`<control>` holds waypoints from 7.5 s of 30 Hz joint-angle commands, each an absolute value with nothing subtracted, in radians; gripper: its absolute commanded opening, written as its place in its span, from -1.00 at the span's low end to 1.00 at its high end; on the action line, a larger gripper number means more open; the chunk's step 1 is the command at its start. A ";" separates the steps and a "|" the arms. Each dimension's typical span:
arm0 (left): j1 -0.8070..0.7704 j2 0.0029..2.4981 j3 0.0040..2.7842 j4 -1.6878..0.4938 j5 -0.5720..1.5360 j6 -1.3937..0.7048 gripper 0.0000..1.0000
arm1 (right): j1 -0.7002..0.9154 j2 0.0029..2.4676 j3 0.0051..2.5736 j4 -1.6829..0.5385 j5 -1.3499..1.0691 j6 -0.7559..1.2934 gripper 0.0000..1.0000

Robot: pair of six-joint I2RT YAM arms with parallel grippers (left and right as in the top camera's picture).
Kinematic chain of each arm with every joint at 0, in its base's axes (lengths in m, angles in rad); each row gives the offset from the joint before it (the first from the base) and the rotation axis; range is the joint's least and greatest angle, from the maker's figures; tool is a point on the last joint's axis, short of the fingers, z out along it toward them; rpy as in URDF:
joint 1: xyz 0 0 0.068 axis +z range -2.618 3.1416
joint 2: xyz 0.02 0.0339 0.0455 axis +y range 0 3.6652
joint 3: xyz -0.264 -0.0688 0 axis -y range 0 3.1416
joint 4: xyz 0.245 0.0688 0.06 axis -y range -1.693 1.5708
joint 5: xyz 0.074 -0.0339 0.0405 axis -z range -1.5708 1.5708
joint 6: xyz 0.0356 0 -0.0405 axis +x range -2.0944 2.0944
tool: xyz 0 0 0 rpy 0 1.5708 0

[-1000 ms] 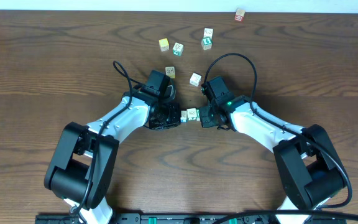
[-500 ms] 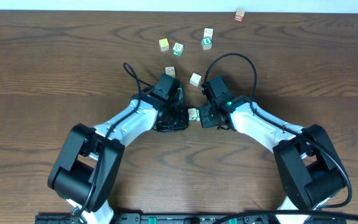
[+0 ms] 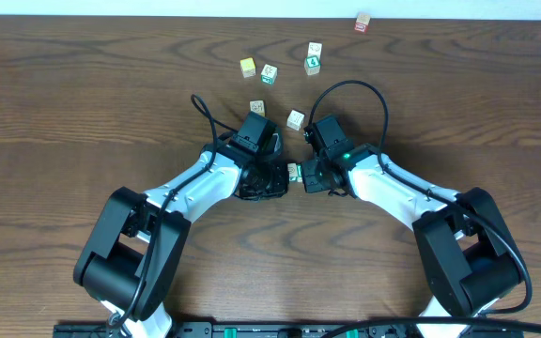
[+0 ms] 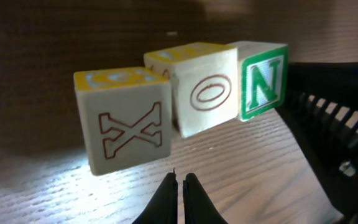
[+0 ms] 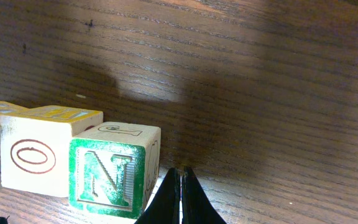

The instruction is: Lift 3 blocks

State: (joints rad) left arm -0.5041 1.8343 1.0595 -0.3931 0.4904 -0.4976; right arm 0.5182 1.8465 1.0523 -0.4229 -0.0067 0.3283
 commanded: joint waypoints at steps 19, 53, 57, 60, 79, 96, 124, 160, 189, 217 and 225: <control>-0.499 1.816 1.062 -0.393 0.399 -0.522 -0.85 | 0.509 1.859 1.051 -0.424 0.002 0.321 -0.97; -0.499 1.817 1.062 -0.331 0.400 -0.522 -0.85 | 0.509 1.859 1.051 -0.423 0.002 0.321 -0.97; -0.499 1.817 1.062 -0.332 0.400 -0.522 -0.85 | 0.509 1.859 1.051 -0.423 0.002 0.321 -0.97; -0.500 1.817 1.062 -0.338 0.408 -0.522 -0.85 | 0.509 1.859 1.051 -0.422 0.002 0.321 -0.97; -0.524 1.816 1.062 -0.519 0.379 -0.514 -0.86 | 0.512 1.859 1.051 -0.566 -0.122 0.363 -0.97; -0.415 1.816 1.062 -0.515 0.346 -0.506 -0.86 | 0.511 1.859 1.051 -0.478 -0.146 0.358 -0.97; -0.409 1.816 1.062 -0.505 0.345 -0.498 -0.86 | 0.512 1.859 1.051 -0.457 -0.122 0.359 -0.97; -0.409 1.816 1.062 -0.484 0.341 -0.498 -0.86 | 0.512 1.859 1.051 -0.470 -0.162 0.362 -0.98; -0.409 1.837 1.062 -0.289 0.223 -0.411 -0.86 | 0.434 1.859 1.051 -0.402 -0.126 0.208 -0.98; -0.449 1.876 1.062 -0.285 0.223 -0.413 -0.86 | 0.434 1.859 1.051 -0.352 -0.148 0.231 -0.97; -0.457 1.878 1.062 -0.282 0.218 -0.428 -0.86 | 0.434 1.859 1.051 -0.359 -0.148 0.248 -0.97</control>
